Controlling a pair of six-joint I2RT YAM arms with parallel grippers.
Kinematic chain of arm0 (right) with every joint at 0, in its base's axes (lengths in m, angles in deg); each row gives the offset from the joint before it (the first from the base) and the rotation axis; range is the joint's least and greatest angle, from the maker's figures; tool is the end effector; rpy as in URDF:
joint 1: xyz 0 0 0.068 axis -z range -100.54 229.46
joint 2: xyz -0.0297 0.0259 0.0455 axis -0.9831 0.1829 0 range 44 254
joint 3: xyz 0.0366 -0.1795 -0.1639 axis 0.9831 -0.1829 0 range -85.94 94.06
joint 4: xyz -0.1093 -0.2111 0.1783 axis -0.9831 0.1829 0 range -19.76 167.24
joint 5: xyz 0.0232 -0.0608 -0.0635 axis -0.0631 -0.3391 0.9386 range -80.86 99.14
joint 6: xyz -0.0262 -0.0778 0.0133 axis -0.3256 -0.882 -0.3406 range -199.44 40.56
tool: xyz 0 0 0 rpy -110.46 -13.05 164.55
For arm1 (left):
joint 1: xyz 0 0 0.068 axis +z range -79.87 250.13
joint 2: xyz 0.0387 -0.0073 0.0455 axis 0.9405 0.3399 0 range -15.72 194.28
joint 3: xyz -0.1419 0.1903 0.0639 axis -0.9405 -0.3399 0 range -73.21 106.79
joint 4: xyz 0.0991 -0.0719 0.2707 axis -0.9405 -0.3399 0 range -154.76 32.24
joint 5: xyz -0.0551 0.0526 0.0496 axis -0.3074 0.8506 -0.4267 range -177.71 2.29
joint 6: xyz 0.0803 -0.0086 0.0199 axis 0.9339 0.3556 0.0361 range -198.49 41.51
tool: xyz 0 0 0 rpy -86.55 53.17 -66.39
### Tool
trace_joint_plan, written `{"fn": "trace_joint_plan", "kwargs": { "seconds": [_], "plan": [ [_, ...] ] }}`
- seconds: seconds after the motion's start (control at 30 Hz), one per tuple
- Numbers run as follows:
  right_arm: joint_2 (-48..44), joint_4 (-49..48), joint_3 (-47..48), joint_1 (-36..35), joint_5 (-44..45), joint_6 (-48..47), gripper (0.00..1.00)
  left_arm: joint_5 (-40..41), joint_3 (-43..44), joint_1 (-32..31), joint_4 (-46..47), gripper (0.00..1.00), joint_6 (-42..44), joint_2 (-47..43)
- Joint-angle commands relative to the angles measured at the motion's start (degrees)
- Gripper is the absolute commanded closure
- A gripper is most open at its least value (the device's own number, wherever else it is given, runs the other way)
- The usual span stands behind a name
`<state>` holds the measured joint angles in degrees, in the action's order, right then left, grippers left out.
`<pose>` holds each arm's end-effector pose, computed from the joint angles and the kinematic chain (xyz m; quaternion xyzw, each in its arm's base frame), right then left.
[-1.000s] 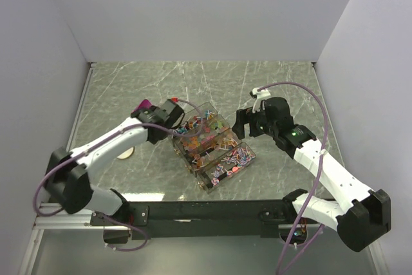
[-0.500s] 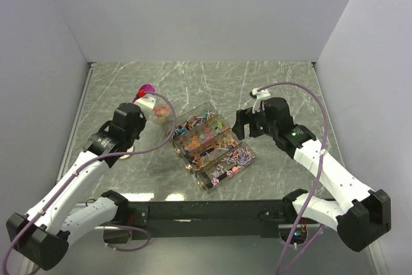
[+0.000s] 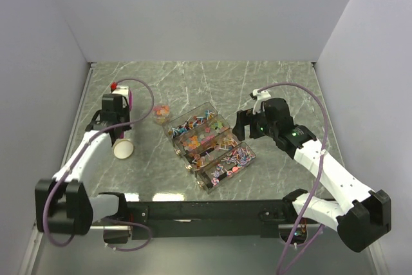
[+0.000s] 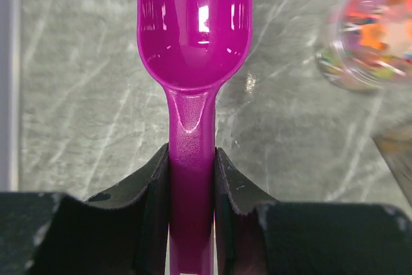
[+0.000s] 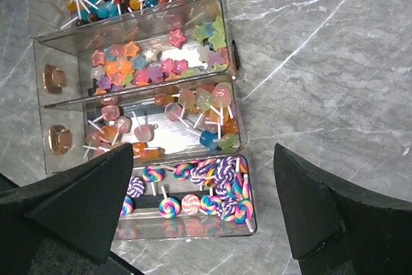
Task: Pack the candies
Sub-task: Place the spatula at the center of the board.
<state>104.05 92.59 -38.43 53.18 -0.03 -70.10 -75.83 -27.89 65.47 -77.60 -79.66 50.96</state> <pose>0.2735 0.1480 0.2317 -0.1667 0.8687 0.2085 0.4173 0.3210 -0.0112 0.1877 -0.0151 0.9067 0.0733 0.4152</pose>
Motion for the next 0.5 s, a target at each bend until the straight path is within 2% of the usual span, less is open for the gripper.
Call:
{"fn": "trace_joint_plan", "kwargs": {
  "seconds": [0.0,0.07,0.13,0.47],
  "plan": [
    [-1.61,0.76,-0.05,-0.35,-1.02,0.85,0.05,-0.46,1.00,1.32,6.47,0.88,-5.06,4.33],
    [-1.78,1.38,0.13,-0.35,-1.55,1.55,0.05,0.77,1.53,1.41,8.75,0.84,-4.90,7.67],
    [-1.96,1.82,0.13,-0.52,-1.55,2.25,0.05,1.83,1.00,1.85,11.47,0.75,-5.16,10.74],
    [0.68,1.82,0.22,-2.80,-1.47,9.37,0.05,1.39,0.21,3.17,17.89,0.69,-4.28,18.66]
  ]
}}
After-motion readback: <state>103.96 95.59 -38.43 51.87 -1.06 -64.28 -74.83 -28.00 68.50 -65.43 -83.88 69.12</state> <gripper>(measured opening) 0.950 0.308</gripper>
